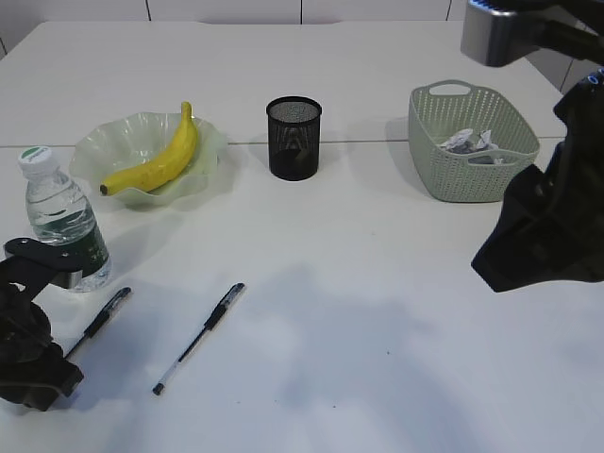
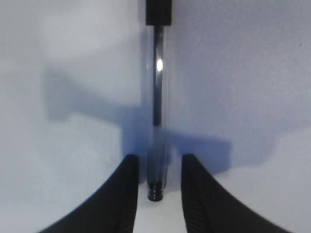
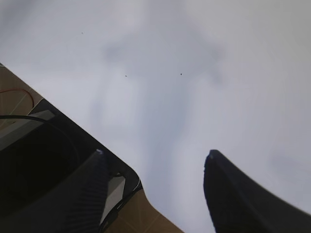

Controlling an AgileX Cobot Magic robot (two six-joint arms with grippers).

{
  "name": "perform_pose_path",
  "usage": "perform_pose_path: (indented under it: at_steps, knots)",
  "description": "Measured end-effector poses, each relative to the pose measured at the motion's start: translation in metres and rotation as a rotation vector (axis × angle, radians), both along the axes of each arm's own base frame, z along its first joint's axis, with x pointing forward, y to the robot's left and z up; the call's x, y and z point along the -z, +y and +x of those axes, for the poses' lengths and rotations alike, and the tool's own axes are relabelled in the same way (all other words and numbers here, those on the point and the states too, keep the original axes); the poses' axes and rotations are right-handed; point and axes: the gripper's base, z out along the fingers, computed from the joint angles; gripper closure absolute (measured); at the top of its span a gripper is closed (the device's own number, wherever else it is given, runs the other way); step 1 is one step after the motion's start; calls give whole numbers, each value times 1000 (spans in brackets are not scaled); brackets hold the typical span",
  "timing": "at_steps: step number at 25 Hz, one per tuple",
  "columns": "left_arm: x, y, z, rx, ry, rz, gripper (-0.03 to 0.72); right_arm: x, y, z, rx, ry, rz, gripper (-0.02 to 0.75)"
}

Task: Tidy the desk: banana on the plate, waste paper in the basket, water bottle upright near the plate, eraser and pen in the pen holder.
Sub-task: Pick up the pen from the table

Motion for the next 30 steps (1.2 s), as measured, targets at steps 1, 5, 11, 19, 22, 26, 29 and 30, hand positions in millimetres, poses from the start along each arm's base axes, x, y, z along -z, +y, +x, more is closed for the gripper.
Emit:
perform_pose_path:
  at_steps: [1,5,11,19,22,26,29,30]
  knots:
    - [0,0,0,-5,1,-3,480,0,0,0,0,0,0,276]
    - [0,0,0,-16,3,-10,546,0,0,0,0,0,0,276]
    - [0,-1,0,-19,3,-11,647,0,0,0,-2,-1,-1,277]
    - [0,-1,-1,-28,21,-12,648,0,0,0,-2,-1,-1,276]
    - [-3,-1,0,-30,33,-9,648,0,0,0,-2,-1,-1,276]
    - [-10,0,-3,-30,28,-10,649,0,0,0,-2,1,-2,276]
    - [-19,0,-4,-31,10,-15,649,0,0,0,-2,1,-2,276]
    - [-22,0,-5,-31,3,-16,649,0,0,0,-2,1,-2,276]
